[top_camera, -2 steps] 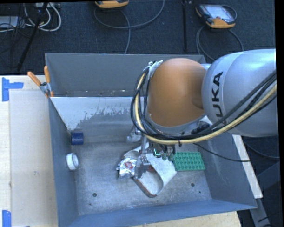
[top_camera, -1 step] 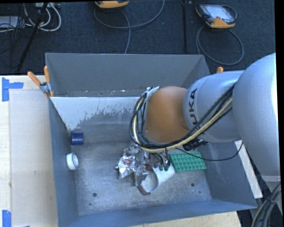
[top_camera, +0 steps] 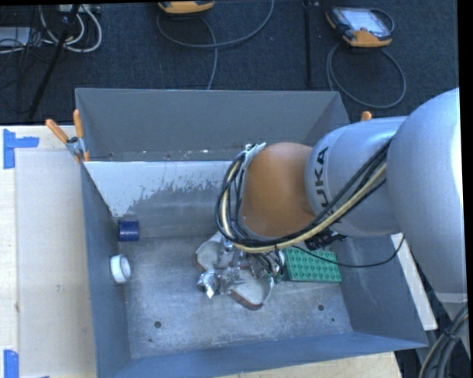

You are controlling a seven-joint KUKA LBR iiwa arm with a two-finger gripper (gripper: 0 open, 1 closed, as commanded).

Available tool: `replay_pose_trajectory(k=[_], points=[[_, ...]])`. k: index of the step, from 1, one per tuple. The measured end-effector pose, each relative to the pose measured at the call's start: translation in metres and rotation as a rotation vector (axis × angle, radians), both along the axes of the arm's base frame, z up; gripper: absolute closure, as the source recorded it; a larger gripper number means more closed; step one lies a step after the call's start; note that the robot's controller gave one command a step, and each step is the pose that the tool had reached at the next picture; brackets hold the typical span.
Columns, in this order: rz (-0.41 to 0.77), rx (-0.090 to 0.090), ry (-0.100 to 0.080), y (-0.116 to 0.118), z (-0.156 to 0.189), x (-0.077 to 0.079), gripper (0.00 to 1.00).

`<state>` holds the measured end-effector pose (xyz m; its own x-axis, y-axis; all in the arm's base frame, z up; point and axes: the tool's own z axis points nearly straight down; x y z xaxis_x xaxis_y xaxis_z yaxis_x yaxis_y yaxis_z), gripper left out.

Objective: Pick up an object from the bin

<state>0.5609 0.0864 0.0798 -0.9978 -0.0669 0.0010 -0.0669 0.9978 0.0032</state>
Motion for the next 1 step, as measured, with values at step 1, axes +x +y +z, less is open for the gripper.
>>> replay_pose_trajectory(k=[1], points=[[0.017,-0.002,-0.009,-0.0036,0.1204,0.0043,1.0]])
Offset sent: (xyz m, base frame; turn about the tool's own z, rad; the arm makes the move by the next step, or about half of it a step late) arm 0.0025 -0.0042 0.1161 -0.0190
